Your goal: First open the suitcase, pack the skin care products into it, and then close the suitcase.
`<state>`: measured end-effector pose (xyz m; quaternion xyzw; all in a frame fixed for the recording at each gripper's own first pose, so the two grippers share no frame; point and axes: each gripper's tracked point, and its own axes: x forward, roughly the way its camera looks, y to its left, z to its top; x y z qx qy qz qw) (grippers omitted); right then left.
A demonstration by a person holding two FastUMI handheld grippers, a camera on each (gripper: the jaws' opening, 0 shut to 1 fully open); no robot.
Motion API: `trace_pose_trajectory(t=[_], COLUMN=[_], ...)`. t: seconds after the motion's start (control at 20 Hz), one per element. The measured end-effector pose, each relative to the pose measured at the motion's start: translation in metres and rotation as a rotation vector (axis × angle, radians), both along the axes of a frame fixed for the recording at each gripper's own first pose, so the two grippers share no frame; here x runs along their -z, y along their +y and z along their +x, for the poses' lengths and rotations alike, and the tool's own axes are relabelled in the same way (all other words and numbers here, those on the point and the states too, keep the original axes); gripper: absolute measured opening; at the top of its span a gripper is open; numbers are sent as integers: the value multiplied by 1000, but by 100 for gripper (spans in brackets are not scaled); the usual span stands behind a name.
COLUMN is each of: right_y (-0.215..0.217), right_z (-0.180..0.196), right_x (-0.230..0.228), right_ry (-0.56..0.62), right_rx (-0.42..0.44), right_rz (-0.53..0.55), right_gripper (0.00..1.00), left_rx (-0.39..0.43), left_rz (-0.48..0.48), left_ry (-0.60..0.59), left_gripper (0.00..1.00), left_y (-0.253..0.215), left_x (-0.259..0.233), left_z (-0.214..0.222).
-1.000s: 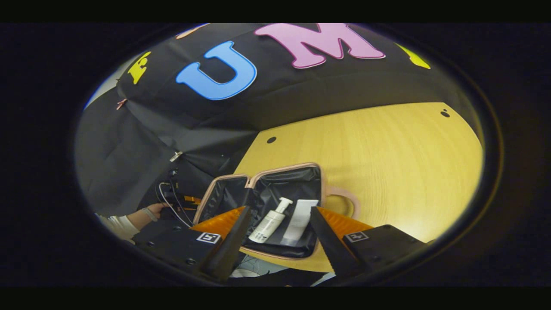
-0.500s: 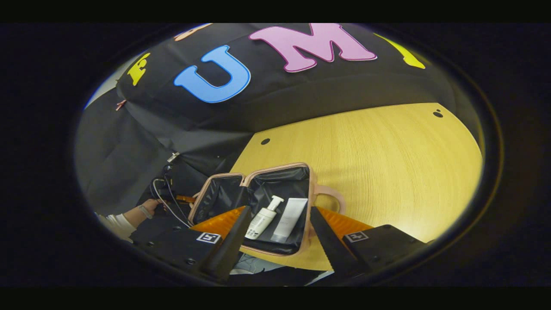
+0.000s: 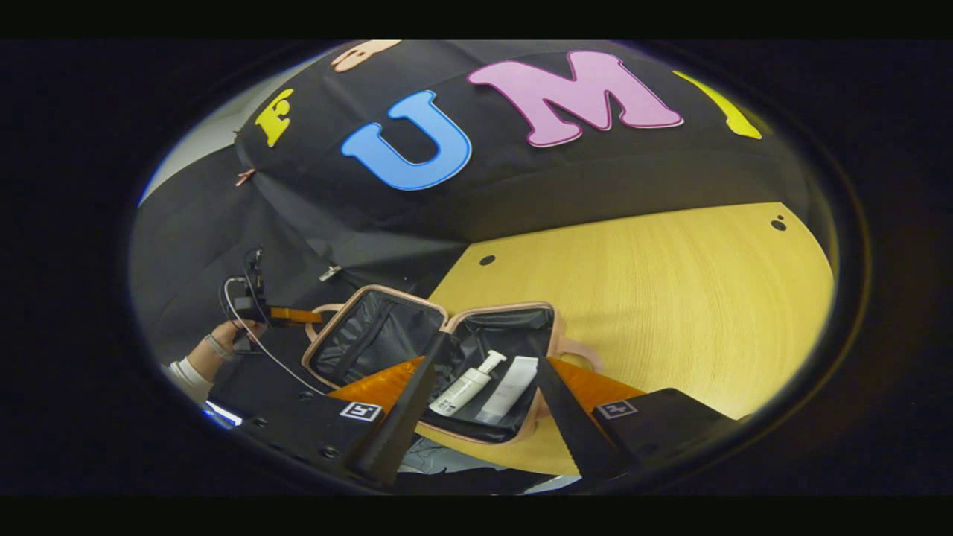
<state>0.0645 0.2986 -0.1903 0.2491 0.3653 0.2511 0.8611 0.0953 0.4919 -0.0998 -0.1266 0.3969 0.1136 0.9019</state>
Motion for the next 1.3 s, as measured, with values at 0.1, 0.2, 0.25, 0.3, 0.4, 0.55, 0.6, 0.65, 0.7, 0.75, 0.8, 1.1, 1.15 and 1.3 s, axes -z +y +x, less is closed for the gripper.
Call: trace_pose_trajectory(t=[0.1,0.2,0.25,0.3,0.4,0.55,0.6,0.65,0.7,0.75,0.8,1.1,1.15,1.3], right_y=[-15,-33,-44,-54,-76,-106,-116,-126,-140,-154,-167,-246,-256,-271], right_z=[-2,-6,-7,-10,-15,-30,-35,-41,-44,-47,-50,-61,-63,-63], right_x=[-9,-20,-28,-33,-41,-46,-47,-46,-45,-42,-40,-29,-26,-16], right_ry=[-32,-60,-79,-100,-138,-164,-163,-160,-157,-153,-147,-115,-110,-89], right_rx=[-20,-26,-27,-28,-27,-31,-31,-30,-21,-12,3,98,109,142], right_rz=[-4,-4,-4,-8,-25,-46,-49,-55,-67,-80,-95,-171,-180,-180], right_gripper=[88,88,88,88,88,88,88,88,88,88,88,88,88,88], left_rx=[46,111,150,188,251,360,373,385,388,396,412,369,365,389], left_rz=[-17,6,16,13,-17,-30,-51,-84,-112,-125,-109,-120,-125,-92], left_ry=[-49,-72,-79,-94,-117,-116,-110,-99,-81,-60,-38,139,133,144], left_gripper=[6,6,6,6,6,6,6,6,6,6,6,6,7,7], left_y=[-48,-95,-121,-149,-210,-291,-315,-341,-361,-382,-396,-444,-446,-446], left_x=[-34,-44,-48,-52,-59,-33,-20,-4,15,43,67,185,192,200], left_z=[6,15,15,19,26,32,36,37,40,45,50,60,62,57])
